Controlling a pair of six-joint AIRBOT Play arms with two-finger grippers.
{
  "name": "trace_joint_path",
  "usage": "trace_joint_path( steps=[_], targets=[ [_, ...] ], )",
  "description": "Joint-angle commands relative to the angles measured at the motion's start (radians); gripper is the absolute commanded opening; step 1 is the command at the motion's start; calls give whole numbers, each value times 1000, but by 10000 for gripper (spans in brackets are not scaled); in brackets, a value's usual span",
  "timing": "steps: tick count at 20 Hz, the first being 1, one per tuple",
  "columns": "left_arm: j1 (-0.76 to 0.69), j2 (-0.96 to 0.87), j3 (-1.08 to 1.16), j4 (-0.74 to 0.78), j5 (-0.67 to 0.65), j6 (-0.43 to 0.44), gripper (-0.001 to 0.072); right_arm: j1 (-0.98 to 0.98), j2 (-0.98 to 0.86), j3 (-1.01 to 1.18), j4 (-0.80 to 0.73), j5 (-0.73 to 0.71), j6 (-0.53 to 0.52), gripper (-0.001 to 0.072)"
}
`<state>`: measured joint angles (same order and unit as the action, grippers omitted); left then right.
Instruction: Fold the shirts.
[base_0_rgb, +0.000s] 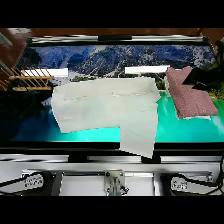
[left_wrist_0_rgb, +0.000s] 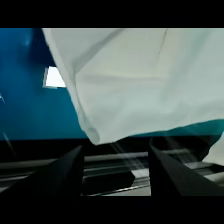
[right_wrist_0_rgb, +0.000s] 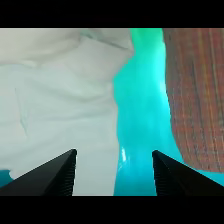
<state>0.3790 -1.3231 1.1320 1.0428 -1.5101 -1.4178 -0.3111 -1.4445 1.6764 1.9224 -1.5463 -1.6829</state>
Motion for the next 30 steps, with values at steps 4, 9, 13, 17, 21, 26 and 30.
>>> trace_joint_path(
  steps=[4,9,13,17,21,26,30],
  targets=[
    [5,184,-499,-102,226,145,453,21,20,-91,-17,-52,5,582],
    [-32,178,-533,-155,338,197,443,60,20,-157,-17,26,3,581],
    [-116,178,-533,-171,457,199,434,66,20,-182,-14,55,2,581],
    [-178,178,-533,-171,539,206,91,66,20,-182,-13,55,2,581],
    [-169,179,-532,-171,554,241,34,66,20,-182,-13,46,3,581],
    [-66,181,-490,-172,554,220,32,66,20,-182,-13,38,3,581],
    [-69,174,-502,-173,568,190,33,66,20,-182,-8,44,8,582]
  ],
)
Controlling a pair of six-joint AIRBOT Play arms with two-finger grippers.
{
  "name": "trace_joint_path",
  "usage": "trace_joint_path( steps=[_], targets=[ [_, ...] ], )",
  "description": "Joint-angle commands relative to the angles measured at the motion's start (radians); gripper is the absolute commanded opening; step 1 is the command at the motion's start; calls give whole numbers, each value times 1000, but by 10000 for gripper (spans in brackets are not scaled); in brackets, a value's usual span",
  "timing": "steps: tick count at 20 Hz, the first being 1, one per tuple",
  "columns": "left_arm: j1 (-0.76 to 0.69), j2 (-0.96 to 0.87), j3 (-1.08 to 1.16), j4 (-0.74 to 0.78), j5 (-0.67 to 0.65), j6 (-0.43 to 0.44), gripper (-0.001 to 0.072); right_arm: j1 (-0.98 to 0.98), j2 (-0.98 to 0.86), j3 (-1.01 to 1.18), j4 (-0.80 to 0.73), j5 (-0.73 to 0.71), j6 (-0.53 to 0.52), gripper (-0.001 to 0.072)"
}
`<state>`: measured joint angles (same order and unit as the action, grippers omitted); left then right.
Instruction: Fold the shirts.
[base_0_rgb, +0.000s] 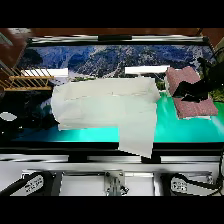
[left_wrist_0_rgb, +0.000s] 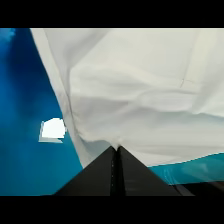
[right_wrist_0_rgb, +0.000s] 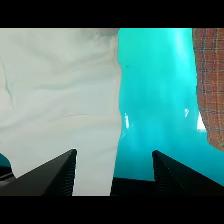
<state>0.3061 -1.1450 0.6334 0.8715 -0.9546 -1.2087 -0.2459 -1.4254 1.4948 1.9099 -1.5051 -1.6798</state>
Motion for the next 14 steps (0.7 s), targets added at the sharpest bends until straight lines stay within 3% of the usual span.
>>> trace_joint_path(
  steps=[1,3,4,5,6,9,12,14],
  targets=[
    [-14,-12,-15,-2,21,-19,33,1,1,0,13,2,5,582],
    [-42,-44,-24,0,25,-30,35,1,1,0,26,-5,19,582],
    [-42,-59,-23,0,25,-38,143,1,1,0,25,-13,19,582],
    [-33,-63,-19,3,23,-53,376,1,1,0,25,-24,19,582],
    [-10,-59,-6,3,16,-69,531,1,1,0,24,-32,19,582],
    [97,-48,98,10,-102,-38,545,1,1,0,18,-48,11,582],
    [148,-46,170,49,-242,86,545,1,1,0,18,-47,10,582],
    [132,-48,142,53,-269,151,544,1,1,0,18,-45,10,582]
  ],
)
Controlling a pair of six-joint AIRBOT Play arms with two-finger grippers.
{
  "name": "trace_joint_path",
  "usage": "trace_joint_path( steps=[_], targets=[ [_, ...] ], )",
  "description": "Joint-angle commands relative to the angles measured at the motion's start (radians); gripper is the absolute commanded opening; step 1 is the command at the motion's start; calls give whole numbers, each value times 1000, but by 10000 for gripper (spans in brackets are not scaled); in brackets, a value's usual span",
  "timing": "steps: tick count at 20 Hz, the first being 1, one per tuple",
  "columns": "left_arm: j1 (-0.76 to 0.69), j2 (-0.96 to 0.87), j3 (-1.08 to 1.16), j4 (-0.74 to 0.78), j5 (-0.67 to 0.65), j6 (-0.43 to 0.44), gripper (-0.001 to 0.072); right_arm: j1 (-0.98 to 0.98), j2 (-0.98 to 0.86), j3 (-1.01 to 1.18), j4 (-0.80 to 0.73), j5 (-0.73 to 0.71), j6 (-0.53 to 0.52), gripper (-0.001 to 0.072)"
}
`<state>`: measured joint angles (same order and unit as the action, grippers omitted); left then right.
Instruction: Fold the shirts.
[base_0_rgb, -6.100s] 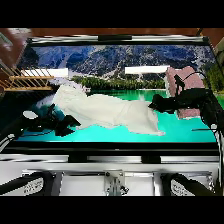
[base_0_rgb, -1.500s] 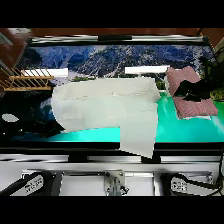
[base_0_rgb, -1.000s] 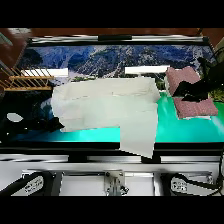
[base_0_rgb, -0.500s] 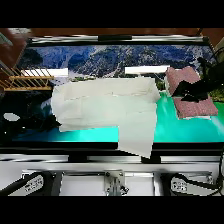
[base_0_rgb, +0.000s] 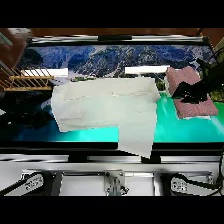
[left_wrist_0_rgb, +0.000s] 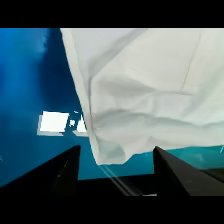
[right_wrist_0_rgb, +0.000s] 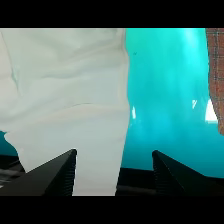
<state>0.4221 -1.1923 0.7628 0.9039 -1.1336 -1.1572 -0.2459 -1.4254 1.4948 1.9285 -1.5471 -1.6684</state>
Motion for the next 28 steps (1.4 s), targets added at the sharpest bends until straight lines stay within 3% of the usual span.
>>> trace_joint_path(
  steps=[1,8,10,16,19,20,22,26,28],
  targets=[
    [0,-1,-14,21,-79,121,543,1,1,0,0,-3,0,582],
    [-57,-4,-138,22,24,137,522,1,1,0,0,2,0,582],
    [-75,-11,-144,20,42,143,458,1,1,0,0,3,-1,582],
    [-178,-72,-144,7,145,114,453,1,1,0,0,4,0,582],
    [-209,-109,-144,8,197,46,307,1,1,0,0,2,1,582],
    [-209,-112,-144,8,206,32,168,1,1,0,0,2,1,582],
    [-208,-112,-142,8,205,15,34,1,1,-1,-2,2,1,582],
    [-208,-110,-140,8,150,19,33,1,1,-127,16,-5,-8,582],
    [-208,-105,-140,8,125,29,33,1,1,-268,120,5,-57,582]
  ],
)
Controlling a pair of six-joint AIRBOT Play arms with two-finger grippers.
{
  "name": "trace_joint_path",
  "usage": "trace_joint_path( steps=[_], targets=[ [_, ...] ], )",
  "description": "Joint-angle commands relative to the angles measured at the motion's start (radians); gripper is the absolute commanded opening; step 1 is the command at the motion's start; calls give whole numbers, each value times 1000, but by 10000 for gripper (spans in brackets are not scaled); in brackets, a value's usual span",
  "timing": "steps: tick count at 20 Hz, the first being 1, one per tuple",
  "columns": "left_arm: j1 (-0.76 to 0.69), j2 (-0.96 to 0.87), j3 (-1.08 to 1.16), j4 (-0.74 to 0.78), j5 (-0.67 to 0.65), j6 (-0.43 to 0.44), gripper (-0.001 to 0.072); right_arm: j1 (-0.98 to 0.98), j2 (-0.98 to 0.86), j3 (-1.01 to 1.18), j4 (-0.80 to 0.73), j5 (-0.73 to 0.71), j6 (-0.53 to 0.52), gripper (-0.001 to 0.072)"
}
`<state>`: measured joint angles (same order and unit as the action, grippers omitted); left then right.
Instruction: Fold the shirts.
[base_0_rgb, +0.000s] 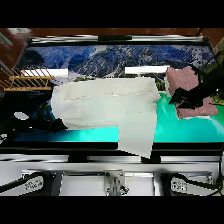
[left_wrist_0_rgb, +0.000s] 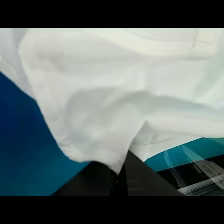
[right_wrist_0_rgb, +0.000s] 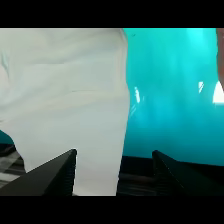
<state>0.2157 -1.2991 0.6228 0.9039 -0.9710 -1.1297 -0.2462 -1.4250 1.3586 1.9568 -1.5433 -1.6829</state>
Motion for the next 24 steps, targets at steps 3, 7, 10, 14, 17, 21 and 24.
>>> trace_joint_path(
  steps=[3,7,10,14,17,21,24],
  targets=[
    [-2,28,0,8,-48,3,33,15,0,-307,130,116,-76,582],
    [-2,74,0,8,-69,2,33,62,-2,-370,76,330,-79,581],
    [-2,83,0,8,-70,-1,33,63,-29,-370,79,411,-49,580],
    [-2,83,0,8,-69,-2,33,63,-91,-370,117,435,-76,580],
    [-2,83,0,8,-69,-1,33,64,-105,-369,137,471,-81,545],
    [-2,83,38,8,-69,-1,33,79,-107,-369,163,487,-111,406],
    [-2,83,88,8,-76,-3,33,124,-103,-362,163,438,-199,56]
  ],
)
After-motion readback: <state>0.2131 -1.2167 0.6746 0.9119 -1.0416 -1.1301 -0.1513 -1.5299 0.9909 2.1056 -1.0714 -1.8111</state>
